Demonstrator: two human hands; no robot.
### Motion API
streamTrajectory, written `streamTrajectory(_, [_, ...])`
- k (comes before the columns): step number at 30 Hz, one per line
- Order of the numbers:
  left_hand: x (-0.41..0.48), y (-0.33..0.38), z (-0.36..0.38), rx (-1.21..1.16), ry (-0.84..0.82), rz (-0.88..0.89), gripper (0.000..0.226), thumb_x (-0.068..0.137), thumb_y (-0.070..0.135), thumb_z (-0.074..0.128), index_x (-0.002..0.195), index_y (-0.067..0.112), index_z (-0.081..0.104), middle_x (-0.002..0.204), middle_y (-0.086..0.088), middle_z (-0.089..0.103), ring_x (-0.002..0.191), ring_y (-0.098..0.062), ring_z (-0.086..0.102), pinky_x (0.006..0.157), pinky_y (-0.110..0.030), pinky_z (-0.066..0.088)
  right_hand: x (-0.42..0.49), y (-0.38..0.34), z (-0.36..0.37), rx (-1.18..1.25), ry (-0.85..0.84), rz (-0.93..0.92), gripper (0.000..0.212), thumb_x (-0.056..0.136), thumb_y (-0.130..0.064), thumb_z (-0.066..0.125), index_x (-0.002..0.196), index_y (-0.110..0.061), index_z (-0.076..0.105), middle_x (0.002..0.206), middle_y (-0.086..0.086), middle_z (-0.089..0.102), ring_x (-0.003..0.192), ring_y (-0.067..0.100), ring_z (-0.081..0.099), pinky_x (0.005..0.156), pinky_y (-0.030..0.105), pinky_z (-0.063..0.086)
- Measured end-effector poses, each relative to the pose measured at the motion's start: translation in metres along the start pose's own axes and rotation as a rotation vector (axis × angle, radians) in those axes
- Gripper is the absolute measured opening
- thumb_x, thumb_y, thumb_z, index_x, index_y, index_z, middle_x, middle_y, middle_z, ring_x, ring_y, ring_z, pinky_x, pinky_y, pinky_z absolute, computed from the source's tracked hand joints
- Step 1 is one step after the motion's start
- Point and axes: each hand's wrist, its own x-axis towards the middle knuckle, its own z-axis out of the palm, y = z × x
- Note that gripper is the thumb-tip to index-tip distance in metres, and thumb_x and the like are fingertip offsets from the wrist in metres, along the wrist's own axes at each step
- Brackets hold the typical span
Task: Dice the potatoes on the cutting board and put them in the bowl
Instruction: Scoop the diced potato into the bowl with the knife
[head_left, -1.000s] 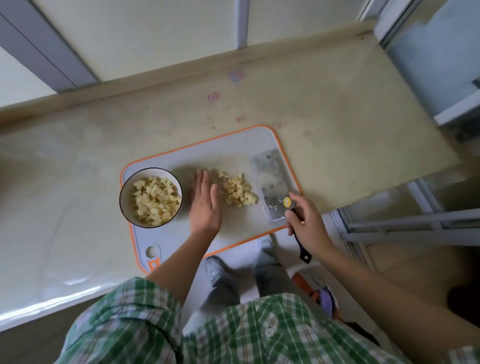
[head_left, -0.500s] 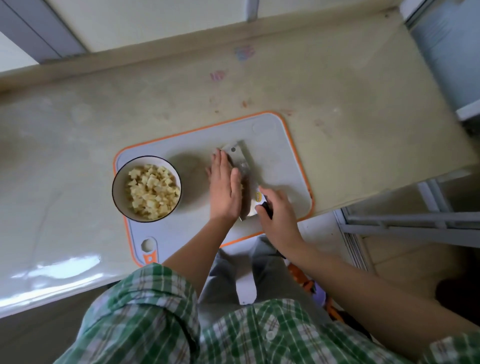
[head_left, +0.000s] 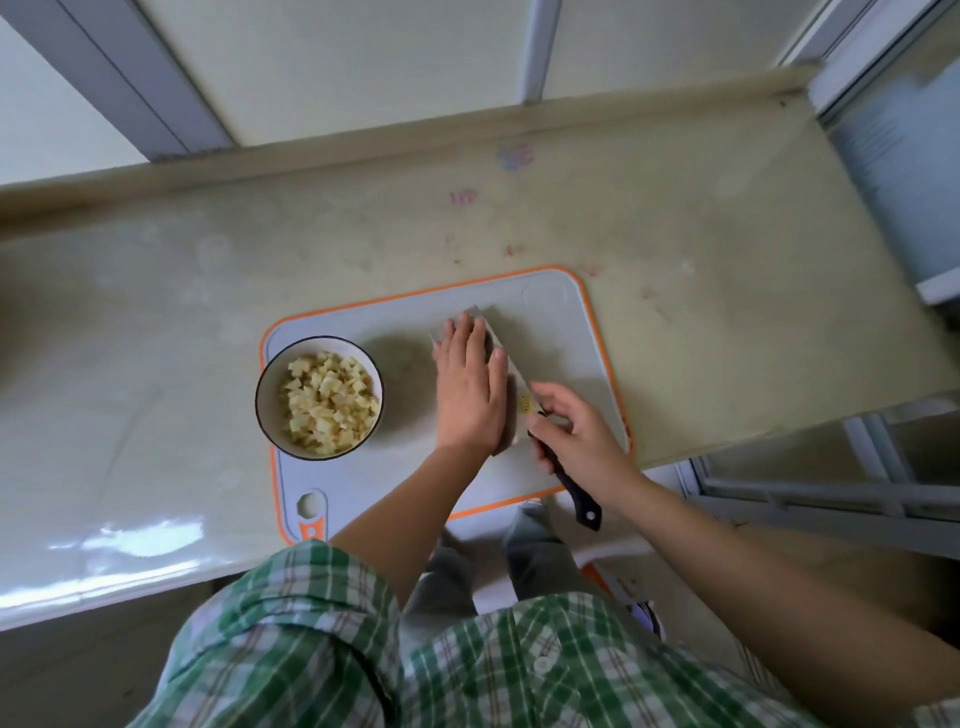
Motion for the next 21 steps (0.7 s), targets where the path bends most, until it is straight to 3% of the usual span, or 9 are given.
streamTrajectory(6, [0.000,0.021,-0.029,0.009,0.086,-0.034,0.074,0.089,0.050,0.012,0.136,0.006,0.048,0.155,-0.012,0.028,0.147,-0.026,0.012,0.120,-0.040,0.001,0.008,-0.043,-0.019,-0.047,-0.204,0.008,0.031,0.096,0.001,0.050,0.126,-0.004,0.056,0.079,0.008,0.057,0.051,0.015,0.052,0.045,0.024,0.043])
streamTrajectory(12, [-0.008,0.034,-0.066,-0.074,0.205,-0.084,0.053,0.095,0.037,0.025,0.127,0.009,0.055,0.150,-0.009,0.037,0.145,-0.023,0.019,0.119,-0.040,0.010,0.015,-0.099,-0.013,-0.178,-0.416,-0.012,0.024,0.096,-0.004,0.053,0.114,-0.016,0.062,0.058,-0.002,0.057,0.046,0.011,0.052,0.044,0.021,0.043])
streamTrajectory(14, [-0.011,0.035,-0.080,-0.096,0.245,-0.108,0.047,0.096,0.035,0.027,0.124,0.010,0.057,0.147,-0.009,0.040,0.143,-0.022,0.021,0.117,-0.040,0.013,0.016,-0.116,-0.006,-0.227,-0.478,0.002,0.022,0.095,-0.008,0.055,0.109,-0.024,0.062,0.058,0.002,0.058,0.045,0.011,0.052,0.046,0.021,0.044])
streamTrajectory(18, [-0.019,0.025,-0.100,-0.132,0.290,-0.186,0.032,0.102,0.020,0.036,0.123,0.008,0.058,0.142,-0.009,0.044,0.139,-0.021,0.026,0.114,-0.033,0.019,0.027,-0.133,0.017,-0.319,-0.571,0.051,0.028,0.096,-0.004,0.052,0.121,-0.015,0.055,0.060,0.008,0.057,0.044,0.011,0.052,0.046,0.019,0.044])
streamTrajectory(21, [-0.026,0.015,-0.110,-0.153,0.303,-0.215,0.029,0.101,0.016,0.038,0.112,0.003,0.062,0.120,-0.009,0.058,0.124,-0.024,0.043,0.104,-0.031,0.030,0.032,-0.137,0.035,-0.347,-0.619,0.099,0.039,0.096,-0.001,0.050,0.135,-0.009,0.048,0.060,0.008,0.060,0.046,0.012,0.055,0.047,0.020,0.046])
